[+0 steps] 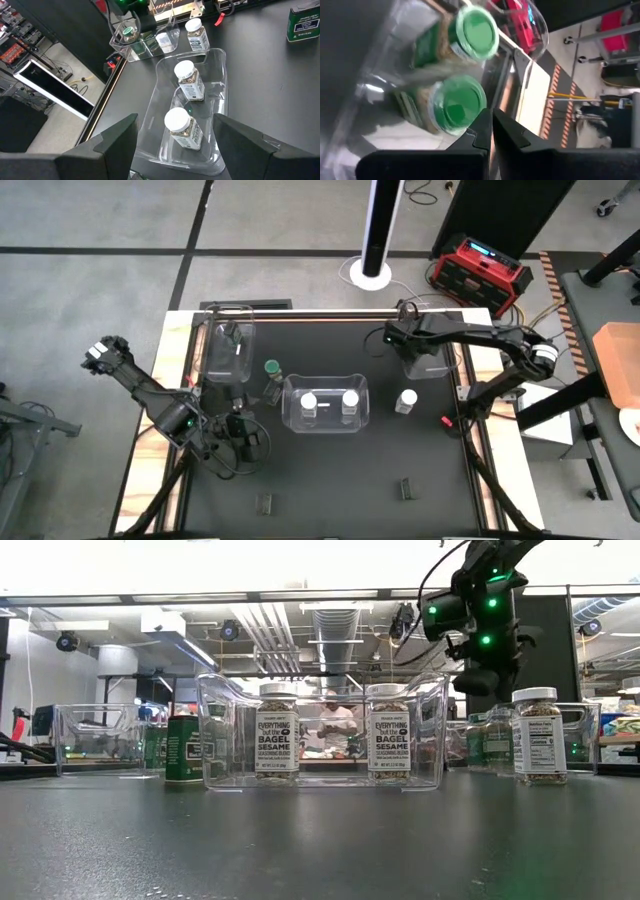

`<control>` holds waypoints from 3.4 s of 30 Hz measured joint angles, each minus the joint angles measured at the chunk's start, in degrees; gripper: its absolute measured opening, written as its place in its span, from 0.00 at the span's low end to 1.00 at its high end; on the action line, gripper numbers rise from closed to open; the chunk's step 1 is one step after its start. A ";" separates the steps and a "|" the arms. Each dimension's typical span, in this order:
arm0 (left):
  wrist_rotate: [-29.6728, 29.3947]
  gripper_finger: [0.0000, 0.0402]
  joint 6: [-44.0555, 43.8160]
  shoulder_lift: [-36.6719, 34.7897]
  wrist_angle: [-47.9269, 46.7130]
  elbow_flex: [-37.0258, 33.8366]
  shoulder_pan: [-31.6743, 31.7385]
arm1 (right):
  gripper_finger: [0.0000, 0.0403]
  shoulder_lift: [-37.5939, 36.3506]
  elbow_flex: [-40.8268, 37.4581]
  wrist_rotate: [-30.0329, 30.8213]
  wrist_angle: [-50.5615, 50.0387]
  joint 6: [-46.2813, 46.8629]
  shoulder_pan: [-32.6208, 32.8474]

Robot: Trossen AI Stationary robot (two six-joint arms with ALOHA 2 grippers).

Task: Sort spices by type
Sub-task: Put the green seasoning bottle into the top right transparent bin

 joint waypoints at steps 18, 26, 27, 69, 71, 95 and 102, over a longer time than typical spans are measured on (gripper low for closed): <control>0.00 0.60 0.00 0.00 0.00 0.00 0.00 | 0.02 0.46 -1.94 -3.10 10.95 -3.17 0.00; -0.01 0.60 0.00 0.00 0.00 0.00 0.04 | 0.02 0.42 -1.26 -3.09 10.95 -2.63 0.00; -0.02 0.60 0.01 0.00 0.00 0.00 0.04 | 0.02 0.42 -1.28 -3.09 10.87 -2.60 0.00; -1.42 0.60 0.48 0.00 0.01 0.00 0.37 | 0.02 -2.89 -2.02 -3.04 2.46 -10.64 2.15; -1.42 0.60 0.48 0.00 0.00 0.00 0.37 | 0.02 -4.74 -2.02 -2.87 2.33 -9.65 2.38; -1.46 0.60 0.50 0.00 0.00 0.00 0.66 | 0.02 -13.65 -13.22 -7.14 3.26 8.80 2.03; -1.46 0.60 0.50 0.00 0.00 0.00 0.66 | 0.02 -12.81 -13.52 -4.50 5.90 6.69 -0.13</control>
